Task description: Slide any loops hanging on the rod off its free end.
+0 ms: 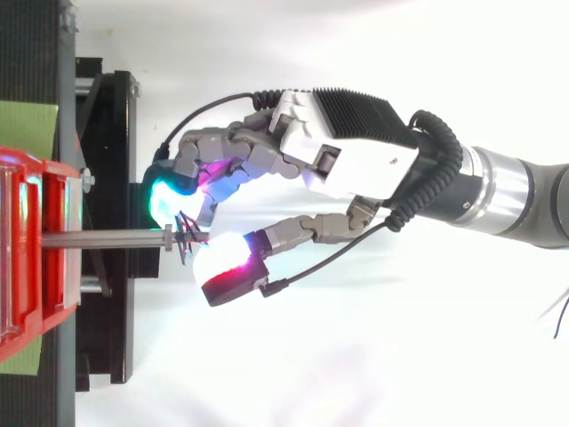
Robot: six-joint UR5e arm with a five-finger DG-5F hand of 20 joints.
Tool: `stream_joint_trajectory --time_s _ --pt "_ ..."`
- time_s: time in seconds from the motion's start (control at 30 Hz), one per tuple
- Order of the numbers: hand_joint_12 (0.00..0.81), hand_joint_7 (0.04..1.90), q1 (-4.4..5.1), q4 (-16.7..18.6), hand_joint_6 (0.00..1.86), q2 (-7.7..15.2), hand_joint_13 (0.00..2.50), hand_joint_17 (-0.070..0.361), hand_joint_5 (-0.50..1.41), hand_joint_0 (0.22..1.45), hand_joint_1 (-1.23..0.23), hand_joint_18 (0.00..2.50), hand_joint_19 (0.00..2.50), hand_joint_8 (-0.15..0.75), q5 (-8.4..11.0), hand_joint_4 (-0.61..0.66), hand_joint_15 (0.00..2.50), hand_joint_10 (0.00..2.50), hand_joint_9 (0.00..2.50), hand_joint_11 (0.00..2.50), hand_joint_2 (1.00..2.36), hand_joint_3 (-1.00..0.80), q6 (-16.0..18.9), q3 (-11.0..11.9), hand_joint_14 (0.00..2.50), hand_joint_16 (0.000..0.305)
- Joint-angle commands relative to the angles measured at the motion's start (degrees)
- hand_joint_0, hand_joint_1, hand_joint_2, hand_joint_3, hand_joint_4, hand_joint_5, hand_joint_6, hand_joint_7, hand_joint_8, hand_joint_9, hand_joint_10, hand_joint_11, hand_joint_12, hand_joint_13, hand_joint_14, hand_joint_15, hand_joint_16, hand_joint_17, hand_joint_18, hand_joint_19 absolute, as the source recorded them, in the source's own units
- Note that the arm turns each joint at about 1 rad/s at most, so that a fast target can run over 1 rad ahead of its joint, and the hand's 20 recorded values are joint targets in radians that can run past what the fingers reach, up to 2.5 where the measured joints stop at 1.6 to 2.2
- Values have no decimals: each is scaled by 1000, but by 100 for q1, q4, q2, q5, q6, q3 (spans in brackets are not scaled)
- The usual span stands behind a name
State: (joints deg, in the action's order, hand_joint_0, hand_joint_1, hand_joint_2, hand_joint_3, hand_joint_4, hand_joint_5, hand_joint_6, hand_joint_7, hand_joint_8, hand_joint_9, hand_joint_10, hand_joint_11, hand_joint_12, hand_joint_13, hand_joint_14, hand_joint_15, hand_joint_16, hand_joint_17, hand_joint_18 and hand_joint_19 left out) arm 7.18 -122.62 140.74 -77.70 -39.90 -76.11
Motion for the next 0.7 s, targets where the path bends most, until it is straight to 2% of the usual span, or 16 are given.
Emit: stream_joint_trajectory --time_s 0.0,0.07,0.17,0.4,0.67 --pt "317 1209 11 28 502 77 938 118 -89 549 -594 780 554 296 -8 264 460 15 1041 705 1005 -440 8 0 16 52" --pt "316 1209 2 160 502 261 938 117 -90 549 -595 781 557 296 -17 268 463 15 1043 713 1005 -438 35 18 16 52" --pt "318 1208 11 353 502 314 938 117 -90 549 -595 780 555 298 0 258 460 15 1042 705 1005 -439 70 35 16 52" --pt "321 1201 20 502 502 305 931 120 -92 537 -590 783 561 298 -35 263 455 15 1034 707 1003 -451 70 44 16 53" --pt "341 1103 -42 502 503 305 923 132 -111 489 -567 786 544 308 -131 293 448 12 1019 680 1000 -500 131 53 15 59"
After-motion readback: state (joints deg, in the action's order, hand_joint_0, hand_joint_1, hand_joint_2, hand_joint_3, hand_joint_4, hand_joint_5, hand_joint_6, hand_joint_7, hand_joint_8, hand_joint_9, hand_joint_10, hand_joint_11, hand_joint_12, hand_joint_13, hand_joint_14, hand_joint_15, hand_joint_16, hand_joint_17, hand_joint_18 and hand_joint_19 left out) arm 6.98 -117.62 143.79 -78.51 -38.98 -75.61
